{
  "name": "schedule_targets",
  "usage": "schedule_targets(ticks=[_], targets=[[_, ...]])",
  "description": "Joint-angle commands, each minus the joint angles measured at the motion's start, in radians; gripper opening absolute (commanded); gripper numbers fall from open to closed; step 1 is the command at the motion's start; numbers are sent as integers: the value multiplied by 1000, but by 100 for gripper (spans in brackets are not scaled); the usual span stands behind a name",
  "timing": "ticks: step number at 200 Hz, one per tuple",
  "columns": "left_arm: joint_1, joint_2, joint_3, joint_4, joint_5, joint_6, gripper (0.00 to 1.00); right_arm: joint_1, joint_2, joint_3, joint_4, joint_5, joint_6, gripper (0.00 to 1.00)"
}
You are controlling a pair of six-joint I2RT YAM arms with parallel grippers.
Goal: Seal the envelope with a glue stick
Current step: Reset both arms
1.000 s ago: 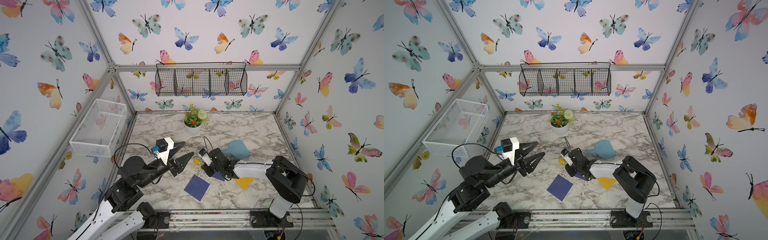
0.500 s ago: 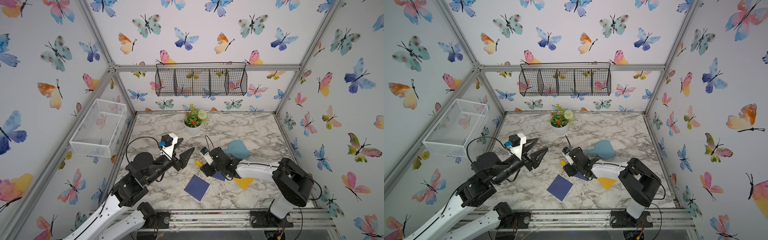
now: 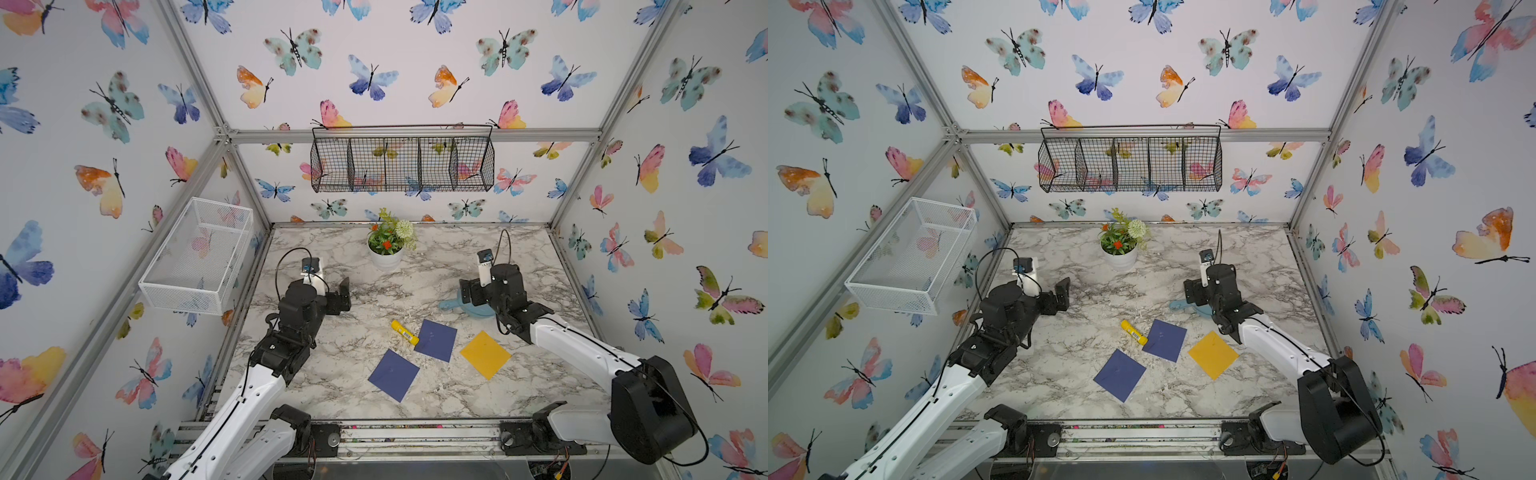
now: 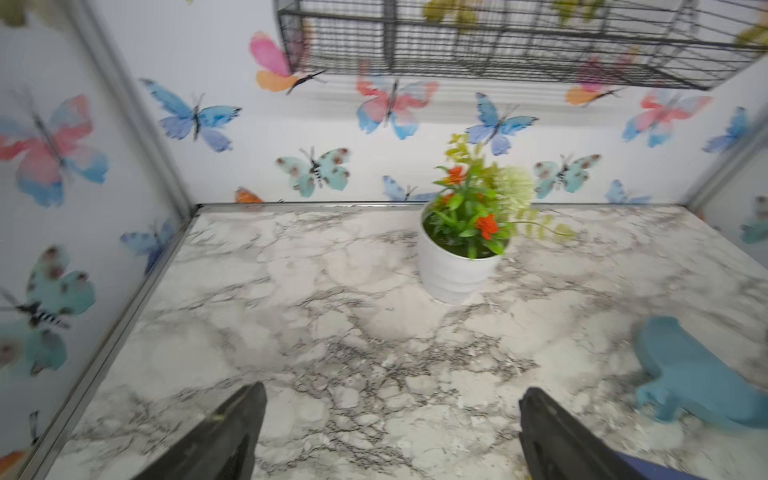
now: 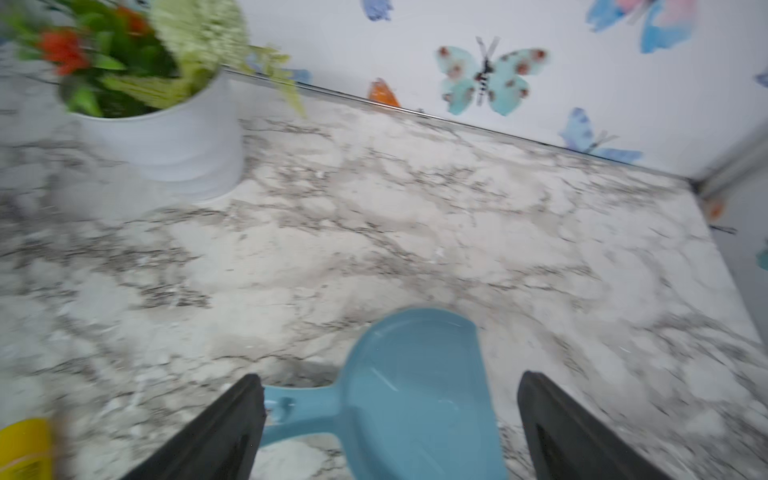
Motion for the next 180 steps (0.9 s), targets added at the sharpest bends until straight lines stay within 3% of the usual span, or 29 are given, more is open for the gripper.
schedule_targets(ticks=[1,32,63,73,118,144,180], targets=[[96,6,-90,122,-56,-71,99,-96,-34,-99,127,51,-29,99],[125,28,-237,302,-158,-1,99,-183,-38,-279,434,79,-20,99],[142,89,-373,514,-222,60,99,-186,88,-386,688,167,-15,99],[161,105,-413,582,-196,58,99,-186,130,-411,823,177,-42,98],[231,232,-524,918,-46,53,99,-245,198,-464,1011,46,-25,98],[268,306,-477,928,57,70,100,-255,279,-498,1158,-32,-49,98],[303,443,-424,1006,138,102,99,-260,261,-482,1091,-35,-43,99]])
